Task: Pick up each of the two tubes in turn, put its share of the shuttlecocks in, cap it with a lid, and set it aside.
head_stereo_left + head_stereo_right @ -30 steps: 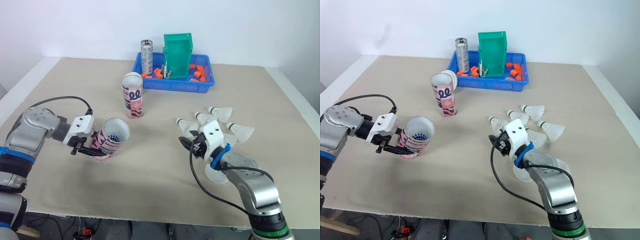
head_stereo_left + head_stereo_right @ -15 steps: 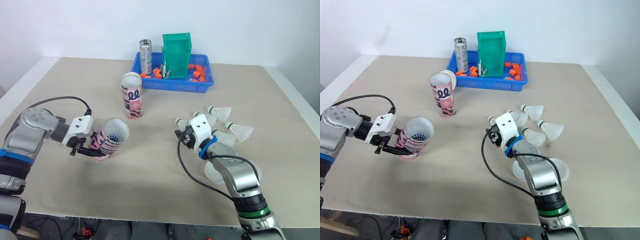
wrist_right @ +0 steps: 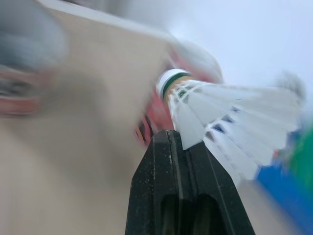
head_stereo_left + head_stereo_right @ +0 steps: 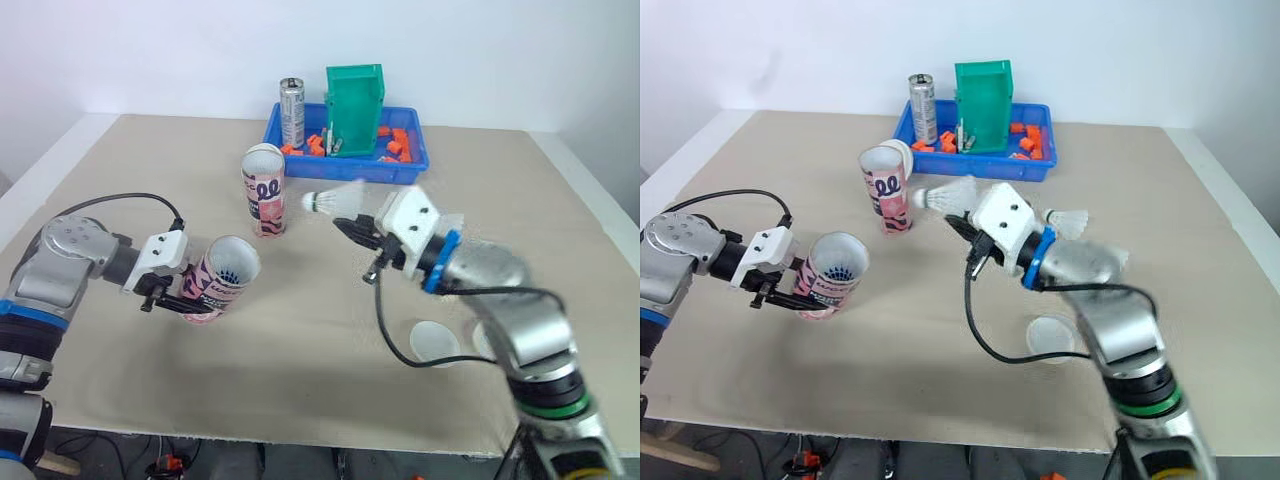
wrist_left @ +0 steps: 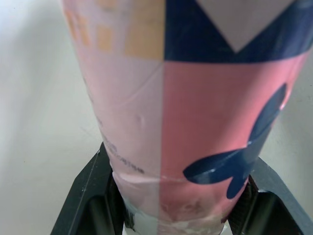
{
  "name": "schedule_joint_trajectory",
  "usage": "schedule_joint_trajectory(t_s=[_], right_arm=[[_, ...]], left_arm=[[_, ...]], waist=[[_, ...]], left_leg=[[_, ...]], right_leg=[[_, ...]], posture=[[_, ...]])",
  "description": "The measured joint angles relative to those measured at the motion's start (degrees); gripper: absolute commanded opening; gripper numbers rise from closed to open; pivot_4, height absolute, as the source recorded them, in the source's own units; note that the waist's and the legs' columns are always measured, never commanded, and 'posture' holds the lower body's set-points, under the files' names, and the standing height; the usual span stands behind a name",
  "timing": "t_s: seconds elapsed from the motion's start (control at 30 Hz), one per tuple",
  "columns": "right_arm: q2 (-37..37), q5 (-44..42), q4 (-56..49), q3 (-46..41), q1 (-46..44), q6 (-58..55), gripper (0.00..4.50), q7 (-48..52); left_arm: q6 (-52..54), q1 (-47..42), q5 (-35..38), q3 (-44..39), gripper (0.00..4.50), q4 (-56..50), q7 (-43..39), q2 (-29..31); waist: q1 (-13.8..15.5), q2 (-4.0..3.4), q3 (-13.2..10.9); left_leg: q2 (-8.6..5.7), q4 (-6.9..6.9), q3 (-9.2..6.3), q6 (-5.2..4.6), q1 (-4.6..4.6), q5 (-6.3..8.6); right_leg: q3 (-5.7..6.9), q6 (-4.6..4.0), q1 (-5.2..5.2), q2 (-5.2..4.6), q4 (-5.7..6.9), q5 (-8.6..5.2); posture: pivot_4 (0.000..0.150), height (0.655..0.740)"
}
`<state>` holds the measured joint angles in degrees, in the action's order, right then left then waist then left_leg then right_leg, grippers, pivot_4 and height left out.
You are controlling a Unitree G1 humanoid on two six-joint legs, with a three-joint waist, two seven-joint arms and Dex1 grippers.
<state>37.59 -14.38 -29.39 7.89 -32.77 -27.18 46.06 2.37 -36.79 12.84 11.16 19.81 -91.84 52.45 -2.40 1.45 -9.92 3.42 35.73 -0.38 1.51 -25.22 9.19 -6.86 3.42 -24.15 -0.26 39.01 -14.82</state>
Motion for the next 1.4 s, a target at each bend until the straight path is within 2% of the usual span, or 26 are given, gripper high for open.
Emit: schedule_joint_trajectory(t_s=[0.1, 0.23, 0.4, 0.53, 0.73, 0.83, 0.93, 0.97, 1.0, 1.07, 1.2, 1.27, 1.37, 1.4], right_arm=[[3.90, -2.93, -0.75, 0.83, -1.76, 4.28, 0.02, 9.65], [3.08, -4.37, 0.55, 5.56, -6.56, 7.44, 0.02, 17.04], [-2.68, 2.15, 13.15, 12.03, -14.99, 13.61, 0.02, 18.53], [-6.57, 5.23, 20.73, 14.46, -18.00, 17.48, 0.02, 19.11], [-8.79, 5.67, 23.23, 15.03, -19.84, 20.02, 0.02, 22.86], [-10.35, 4.17, 23.53, 16.86, -20.17, 16.00, 0.92, 25.88], [-11.82, 2.45, 23.53, 16.91, -21.76, 11.70, 2.31, 26.69], [-12.05, 1.97, 23.48, 16.78, -22.49, 10.80, 2.55, 26.75], [-12.49, 0.86, 23.39, 16.33, -23.20, 9.26, 3.13, 26.78], [-12.56, -4.50, 21.92, 13.03, -23.65, 3.01, 3.13, 26.71], [-9.37, -10.22, 18.09, 5.98, -20.71, -2.64, 3.13, 25.04], [-5.81, -12.50, 14.88, -0.72, -14.64, -6.22, 3.13, 21.45], [-1.05, -13.42, 9.80, -12.04, 0.24, -10.68, 3.13, 13.29], [-0.87, -13.41, 9.53, -12.64, 0.97, -10.88, 3.13, 12.90]], left_arm=[[-0.03, -0.22, -0.33, -0.03, 2.21, 0.32, -0.30, -0.27], [-0.10, -0.31, -0.76, -0.49, 2.21, 0.93, -0.37, -0.98], [-0.02, -0.07, -1.17, -1.11, 2.21, 0.73, -0.04, -1.63], [0.49, 1.02, -1.14, -2.17, 2.21, -0.67, -0.05, -1.59], [1.54, 2.24, -1.16, -3.24, 2.21, -2.42, 0.14, -1.39], [1.88, 2.33, -1.22, -3.41, 2.21, -2.51, 0.16, -1.35], [1.90, 2.34, -1.28, -3.48, 2.21, -2.56, 0.17, -1.35], [1.90, 2.34, -1.30, -3.48, 2.21, -2.56, 0.17, -1.35], [1.90, 2.33, -1.33, -3.48, 2.21, -2.57, 0.18, -1.36], [1.89, 2.27, -1.37, -3.48, 2.21, -2.70, 0.19, -1.44], [1.96, 2.36, -1.35, -3.47, 2.21, -3.14, 0.31, -1.66], [2.20, 2.80, -1.27, -3.74, 2.21, -3.71, 0.37, -1.74], [2.56, 3.57, -1.08, -4.27, 2.21, -4.47, 0.28, -1.76], [2.54, 3.59, -1.08, -4.27, 2.21, -4.62, 0.26, -1.75]], waist=[[-0.04, -0.01, 0.00], [-0.05, -0.03, -0.01], [0.03, -0.02, 0.00], [0.06, -0.02, 0.00], [0.19, -0.03, 0.00], [0.17, -0.03, 0.00], [0.17, -0.05, -0.02], [0.16, -0.05, -0.02], [0.16, -0.04, -0.02], [0.27, -0.04, -0.01], [0.59, -0.01, 0.01], [0.76, 0.03, 0.03], [0.97, 0.01, 0.02], [0.97, 0.00, 0.02]], left_leg=[[0.00, -0.01, 0.01, 0.00, 0.02, 0.01], [0.01, 0.06, 0.00, 0.00, 0.06, 0.00], [0.01, 0.27, 0.05, -0.01, 0.03, -0.01], [0.00, 0.18, 0.08, -0.01, -0.03, -0.01], [0.01, -0.03, 0.02, 0.00, -0.02, 0.00], [0.04, -0.05, 0.01, 0.00, 0.00, 0.00], [0.04, -0.04, 0.00, 0.00, -0.01, 0.00], [0.04, -0.03, 0.00, 0.00, 0.00, 0.00], [0.05, -0.03, 0.00, 0.00, 0.00, 0.00], [0.05, -0.03, -0.04, 0.00, -0.01, 0.00], [0.02, -0.04, -0.12, 0.03, -0.04, 0.02], [0.01, -0.05, -0.13, 0.09, -0.04, 0.06], [0.01, -0.15, -0.14, 0.17, -0.05, 0.12], [0.01, -0.17, -0.15, 0.16, -0.05, 0.12]], right_leg=[[0.00, -0.01, -0.01, 0.00, 0.01, -0.02], [0.02, -0.03, 0.01, 0.01, 0.04, 0.03], [0.02, -0.02, 0.06, -0.04, 0.03, 0.12], [0.01, -0.01, 0.01, -0.06, 0.03, 0.06], [0.09, 0.01, -0.03, -0.03, 0.04, 0.04], [0.13, -0.01, -0.03, -0.02, 0.06, 0.03], [0.14, -0.08, -0.04, -0.03, 0.07, 0.00], [0.15, -0.10, -0.04, -0.03, 0.07, -0.02], [0.17, -0.12, -0.03, -0.03, 0.07, -0.03], [0.20, -0.13, -0.01, -0.03, 0.06, -0.03], [0.23, -0.14, 0.05, -0.05, 0.05, -0.02], [0.25, -0.15, 0.06, -0.05, 0.05, -0.04], [0.32, -0.16, 0.01, -0.06, 0.06, -0.07], [0.32, -0.17, 0.01, -0.06, 0.06, -0.08]], posture=[[0.150, 0.7362], [0.150, 0.7362], [0.150, 0.7362], [0.150, 0.7362], [0.150, 0.7362], [0.150, 0.7362], [0.150, 0.7362], [0.150, 0.7362], [0.150, 0.7362], [0.150, 0.7362], [0.150, 0.7362], [0.150, 0.7362], [0.150, 0.7362], [0.150, 0.7362]])
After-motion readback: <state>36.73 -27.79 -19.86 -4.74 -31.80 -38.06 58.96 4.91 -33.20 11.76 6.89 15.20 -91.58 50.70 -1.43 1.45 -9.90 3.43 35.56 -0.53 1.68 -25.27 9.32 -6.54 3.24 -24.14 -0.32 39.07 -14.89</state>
